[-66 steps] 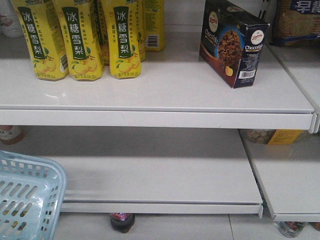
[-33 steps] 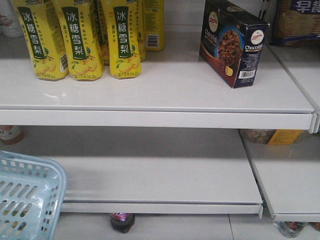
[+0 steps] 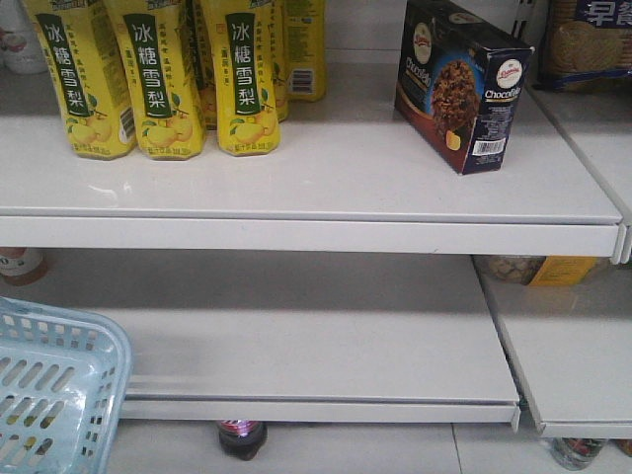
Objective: Left arm holds basket, right arm returns cookies
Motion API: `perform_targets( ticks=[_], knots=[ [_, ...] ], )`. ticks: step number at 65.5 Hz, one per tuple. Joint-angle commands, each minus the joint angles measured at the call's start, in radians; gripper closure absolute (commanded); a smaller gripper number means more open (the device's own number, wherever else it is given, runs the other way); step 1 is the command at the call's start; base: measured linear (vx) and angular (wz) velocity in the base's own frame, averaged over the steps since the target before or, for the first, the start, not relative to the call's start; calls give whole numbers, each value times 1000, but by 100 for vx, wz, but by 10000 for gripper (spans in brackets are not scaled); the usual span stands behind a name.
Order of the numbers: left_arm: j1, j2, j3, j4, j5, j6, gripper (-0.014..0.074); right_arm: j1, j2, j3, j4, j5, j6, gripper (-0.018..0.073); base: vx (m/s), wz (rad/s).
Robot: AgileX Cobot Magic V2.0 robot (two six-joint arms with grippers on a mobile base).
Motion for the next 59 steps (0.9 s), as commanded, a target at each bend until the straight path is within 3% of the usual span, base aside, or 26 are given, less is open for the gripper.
perform_targets(
  ticks=[1,7,59],
  knots=[
    [2,-10,-28,0,-43,6,596,-7,-14,19,-60,-52,72,562,0,0],
    [2,-10,-28,0,-43,6,596,-7,-14,19,-93,-56,115,562,0,0],
    [2,-10,-28,0,-43,6,595,-7,-13,18,-105,-49,114,562,0,0]
  ],
)
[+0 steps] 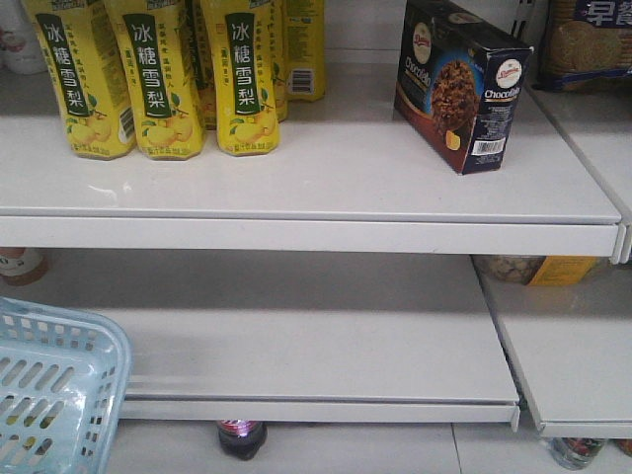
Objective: Left arm holds basket, right arm returns cookies
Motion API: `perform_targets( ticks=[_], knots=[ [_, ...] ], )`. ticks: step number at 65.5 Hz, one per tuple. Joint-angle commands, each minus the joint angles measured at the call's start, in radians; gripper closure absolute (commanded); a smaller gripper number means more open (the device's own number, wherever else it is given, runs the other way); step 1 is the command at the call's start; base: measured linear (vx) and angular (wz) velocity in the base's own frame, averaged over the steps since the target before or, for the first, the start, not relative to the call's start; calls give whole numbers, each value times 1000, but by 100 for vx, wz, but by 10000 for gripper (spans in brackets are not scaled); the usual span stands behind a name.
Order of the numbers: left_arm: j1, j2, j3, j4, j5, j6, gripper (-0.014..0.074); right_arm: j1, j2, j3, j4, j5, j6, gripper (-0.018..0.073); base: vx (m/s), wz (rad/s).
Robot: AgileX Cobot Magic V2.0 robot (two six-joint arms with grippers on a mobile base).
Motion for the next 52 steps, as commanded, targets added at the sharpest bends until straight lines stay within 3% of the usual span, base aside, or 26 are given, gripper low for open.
perform_targets(
  ticks=[1,52],
  knots=[
    [2,-10,-28,0,-43,6,594,-7,-13,18,-13,-68,0,562,0,0],
    [2,-10,-28,0,-43,6,594,-7,-13,18,-13,-68,0,562,0,0]
  ],
)
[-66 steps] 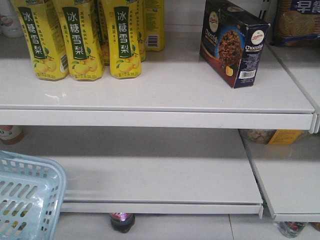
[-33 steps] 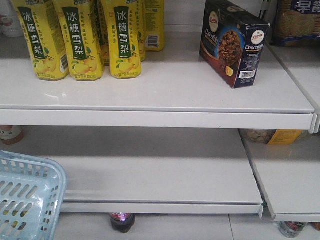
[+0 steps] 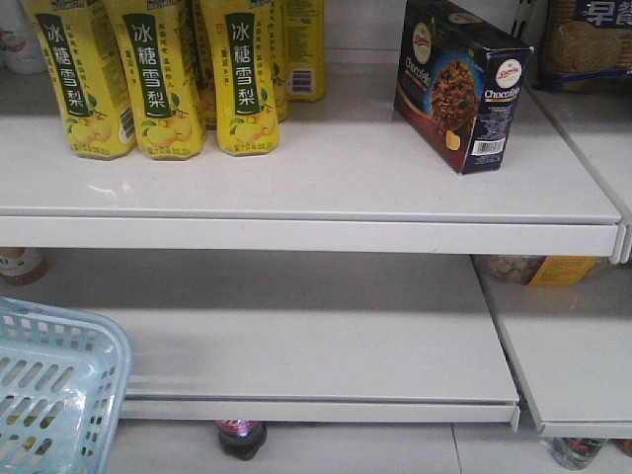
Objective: Left arm holds basket, right arm returns cookies
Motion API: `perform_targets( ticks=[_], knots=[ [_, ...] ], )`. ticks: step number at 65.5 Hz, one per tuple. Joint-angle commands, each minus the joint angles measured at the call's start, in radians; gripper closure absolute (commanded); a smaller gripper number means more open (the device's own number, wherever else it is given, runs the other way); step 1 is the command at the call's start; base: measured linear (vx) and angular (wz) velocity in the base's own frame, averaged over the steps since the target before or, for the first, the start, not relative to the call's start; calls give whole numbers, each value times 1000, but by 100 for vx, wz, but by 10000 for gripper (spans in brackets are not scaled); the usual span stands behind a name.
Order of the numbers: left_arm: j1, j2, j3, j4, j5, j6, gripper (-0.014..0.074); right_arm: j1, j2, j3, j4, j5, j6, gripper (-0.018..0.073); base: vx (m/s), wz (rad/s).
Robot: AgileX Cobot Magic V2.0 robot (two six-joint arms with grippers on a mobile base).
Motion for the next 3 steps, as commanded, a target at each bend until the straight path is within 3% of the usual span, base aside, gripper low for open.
perform_targets(
  ticks=[1,3],
  knots=[
    [2,-10,-28,0,-43,6,594,-7,-13,18,-13,-70,-1,562,0,0],
    [2,-10,-28,0,-43,6,594,-7,-13,18,-13,-70,-1,562,0,0]
  ],
)
